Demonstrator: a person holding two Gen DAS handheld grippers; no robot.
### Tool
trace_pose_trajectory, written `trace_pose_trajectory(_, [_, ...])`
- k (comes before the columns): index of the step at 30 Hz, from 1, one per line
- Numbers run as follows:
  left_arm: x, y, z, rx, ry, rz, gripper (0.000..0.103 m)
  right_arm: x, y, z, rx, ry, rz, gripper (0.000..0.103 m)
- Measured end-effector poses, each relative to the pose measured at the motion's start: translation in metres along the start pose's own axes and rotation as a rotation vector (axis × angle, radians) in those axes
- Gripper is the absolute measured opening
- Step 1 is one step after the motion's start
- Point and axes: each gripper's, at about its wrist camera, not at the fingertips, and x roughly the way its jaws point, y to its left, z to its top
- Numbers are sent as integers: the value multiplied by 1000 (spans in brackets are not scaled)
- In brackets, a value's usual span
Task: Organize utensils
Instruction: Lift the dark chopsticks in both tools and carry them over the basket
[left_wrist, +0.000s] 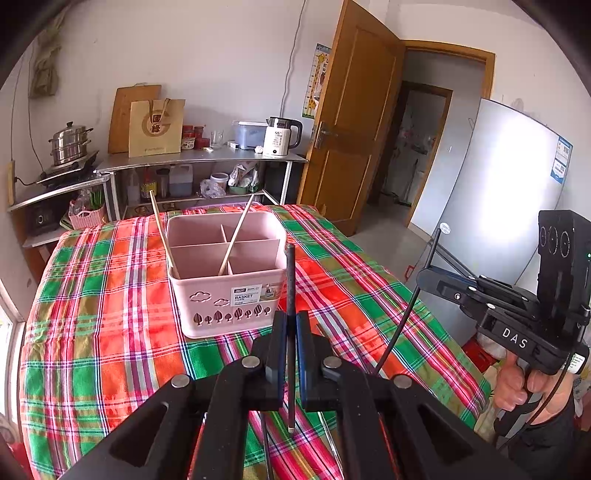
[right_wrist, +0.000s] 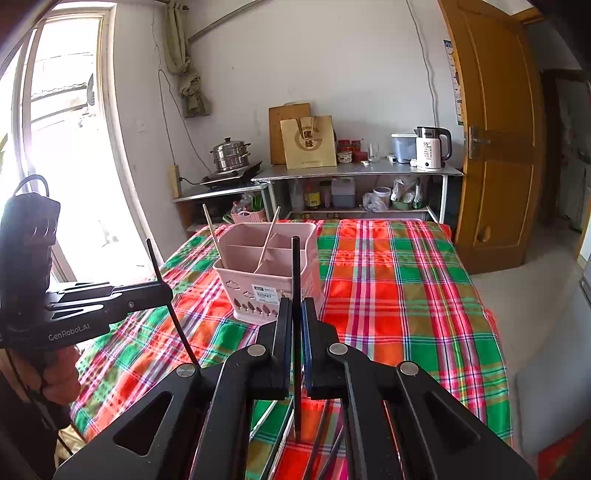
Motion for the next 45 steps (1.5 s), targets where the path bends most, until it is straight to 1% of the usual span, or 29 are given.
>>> trace_pose_trajectory(6, [-6, 3, 8, -14, -1, -8, 4, -7, 2, 6, -5, -24, 7, 5])
trace_pose_trajectory(12, [-19, 8, 27, -13, -30, 1, 4, -11, 6, 20, -23, -61, 22, 5])
trace_pose_trajectory(17, [-26, 19, 50, -21, -51, 22, 4, -6, 11, 35, -27, -85, 49, 5])
trace_pose_trajectory(24, [-29, 37, 83, -41, -64, 58, 4, 16, 22, 65, -23, -96, 94, 5])
trace_pose_trajectory(33, [-46, 54, 137, -39, -147, 98, 4, 35, 31, 107, -16, -146, 123, 5])
trace_pose_trajectory(38, [-43, 67, 157, -50, -179, 110, 4, 44, 32, 126, -3, -186, 134, 5])
trace_pose_trajectory(42, [-31, 78, 162, -67, -183, 110, 4, 57, 33, 134, 19, -209, 146, 5])
trace_pose_trajectory(45, [-18, 86, 162, -68, -176, 122, 4, 69, 36, 135, 16, -208, 143, 5])
